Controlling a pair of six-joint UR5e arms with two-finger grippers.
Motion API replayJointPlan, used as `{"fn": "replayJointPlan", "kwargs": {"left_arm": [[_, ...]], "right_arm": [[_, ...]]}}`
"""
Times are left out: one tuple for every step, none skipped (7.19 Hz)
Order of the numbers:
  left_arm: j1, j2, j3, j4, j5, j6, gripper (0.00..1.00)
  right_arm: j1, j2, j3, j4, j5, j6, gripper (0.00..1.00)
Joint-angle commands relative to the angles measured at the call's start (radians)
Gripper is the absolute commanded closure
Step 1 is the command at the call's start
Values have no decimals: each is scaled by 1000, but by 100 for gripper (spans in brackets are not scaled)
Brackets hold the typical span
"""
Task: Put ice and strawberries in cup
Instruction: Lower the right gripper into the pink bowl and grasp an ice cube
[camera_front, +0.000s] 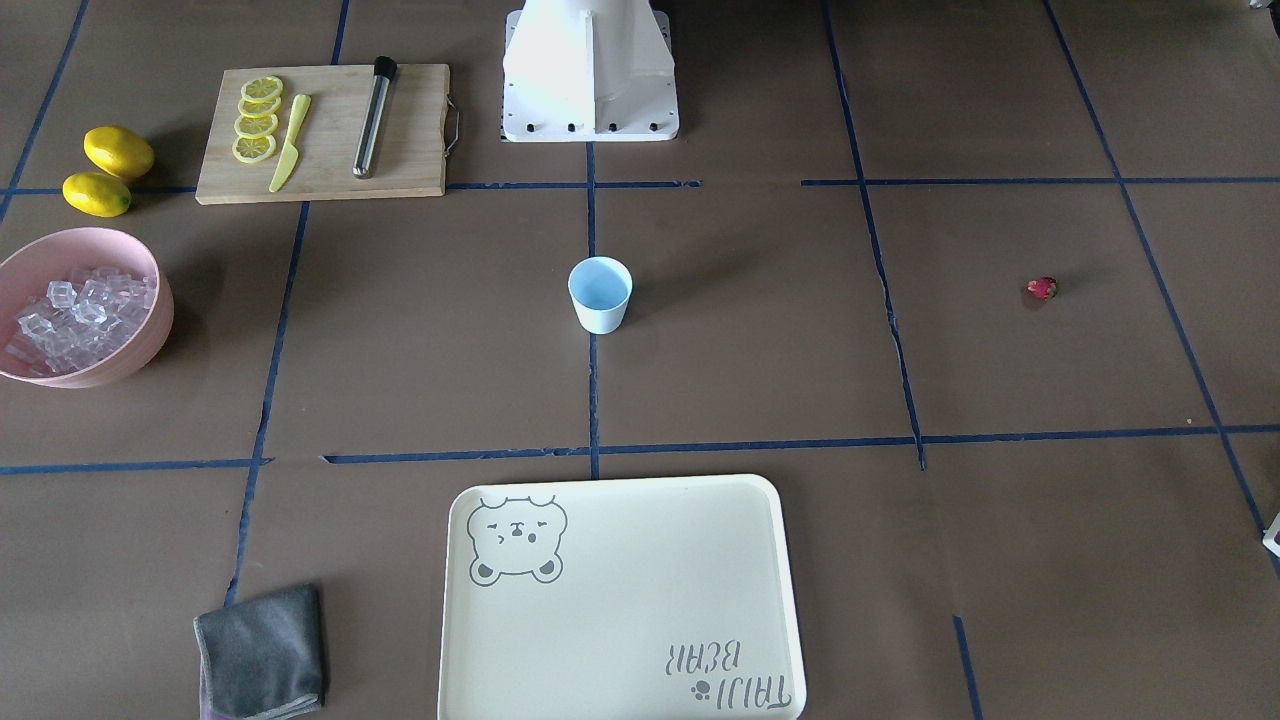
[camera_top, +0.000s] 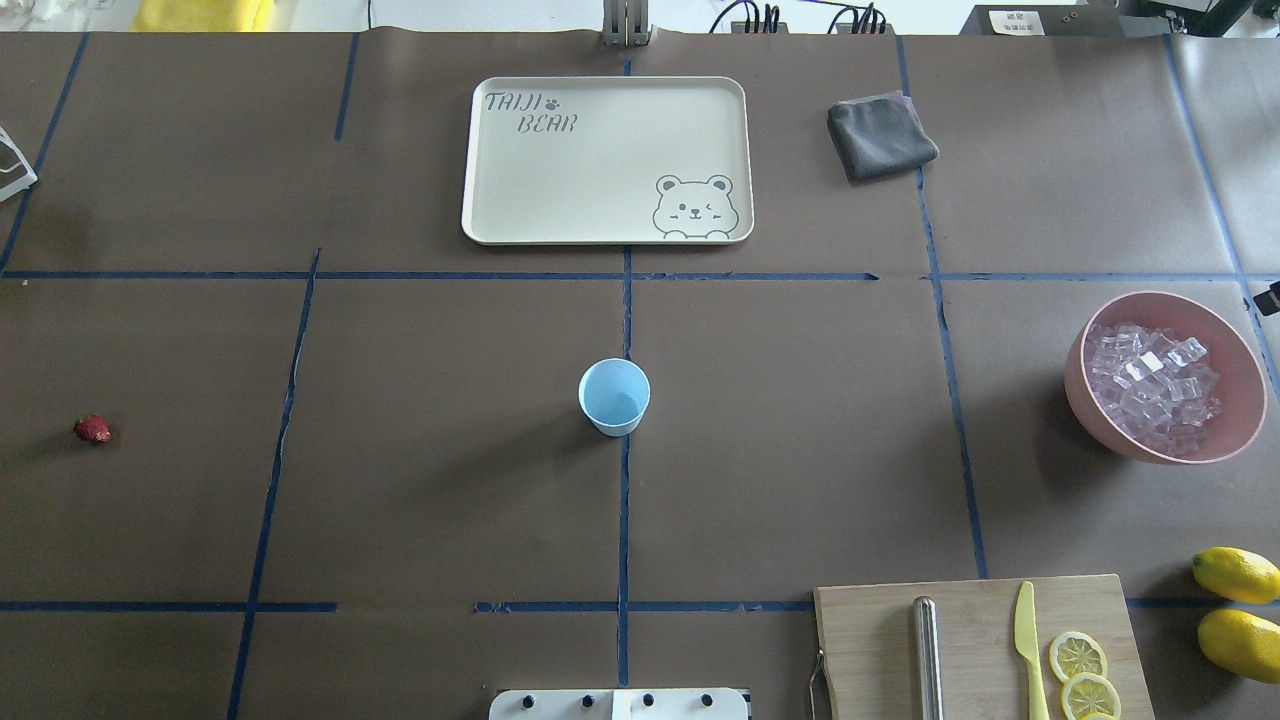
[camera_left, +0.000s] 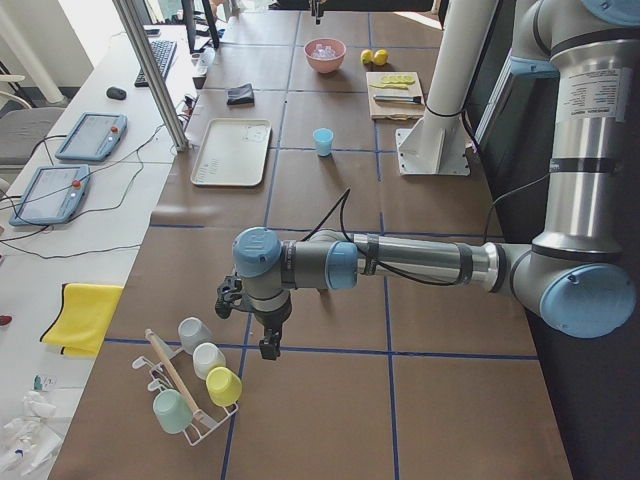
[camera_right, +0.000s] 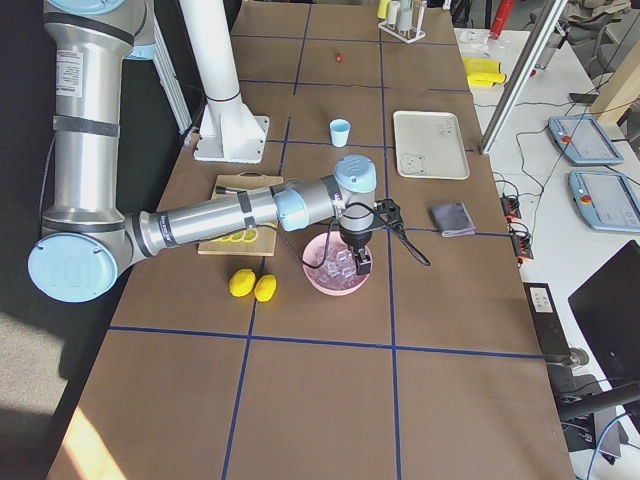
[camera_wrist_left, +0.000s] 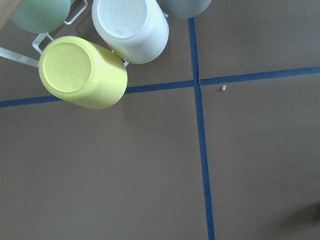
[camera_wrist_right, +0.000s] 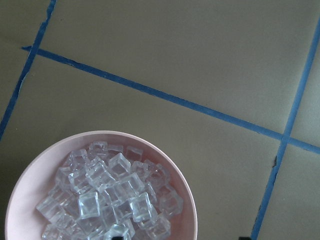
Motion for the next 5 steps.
{"fn": "replayJointPlan", "kwargs": {"left_arm": [[0,0,0,0,0,0,0],[0,0,0,0,0,0,0],[0,0,0,0,0,0,0],[0,-1,0,0,0,0,0],[0,-1,0,0,0,0,0]], "right_arm": [[-43,4,-24,7,5,-73,36],[-75,19,-32,6,2,-73,36],[-99,39,-80,10,2,-73,36],[-119,74,-120,11,3,-67,36],[-123,88,-151,12,5,-72,38]]}}
